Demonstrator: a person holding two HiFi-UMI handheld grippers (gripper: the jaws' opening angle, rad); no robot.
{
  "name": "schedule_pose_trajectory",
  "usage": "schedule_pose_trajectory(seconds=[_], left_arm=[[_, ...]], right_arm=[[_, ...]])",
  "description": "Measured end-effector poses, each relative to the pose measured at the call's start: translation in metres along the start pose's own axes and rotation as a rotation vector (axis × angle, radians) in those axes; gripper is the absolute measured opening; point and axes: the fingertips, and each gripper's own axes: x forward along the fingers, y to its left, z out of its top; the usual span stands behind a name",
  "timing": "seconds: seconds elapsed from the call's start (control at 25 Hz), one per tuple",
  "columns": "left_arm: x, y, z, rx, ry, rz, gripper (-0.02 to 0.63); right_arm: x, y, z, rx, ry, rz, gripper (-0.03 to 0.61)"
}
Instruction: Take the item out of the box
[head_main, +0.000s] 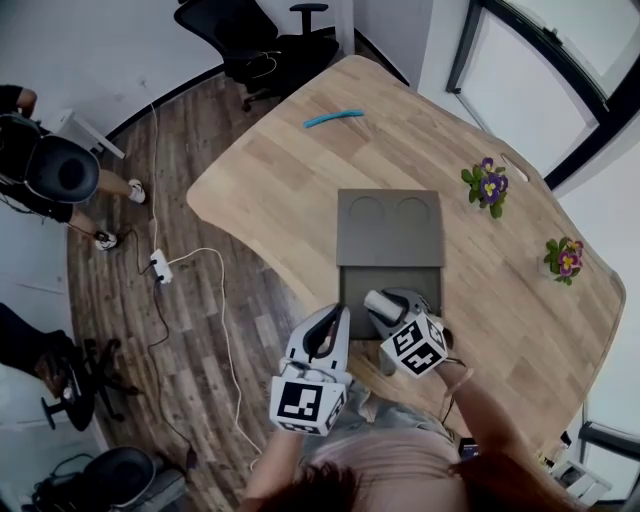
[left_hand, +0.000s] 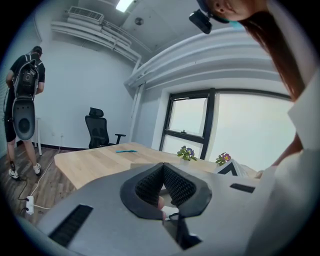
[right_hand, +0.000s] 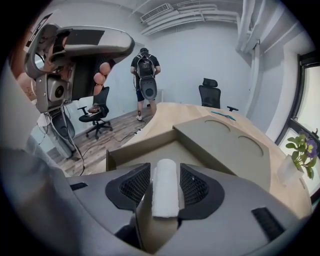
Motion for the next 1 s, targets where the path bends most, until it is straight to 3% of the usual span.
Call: schedule_pose_trajectory(seconds=[0.68,1.0], left_arm=[[0.001,0.012,-0.012,0.012,0.030,-0.003,-0.001],[-0.004,0.018,-0.004,0.019,0.028,0.000,0.000]], right_arm=[[0.021,0.000,-0.023,0.047,0.135,0.055,0.163],[0.023,-0.002,-0.024,0.071,0.136,0.056,0.153]])
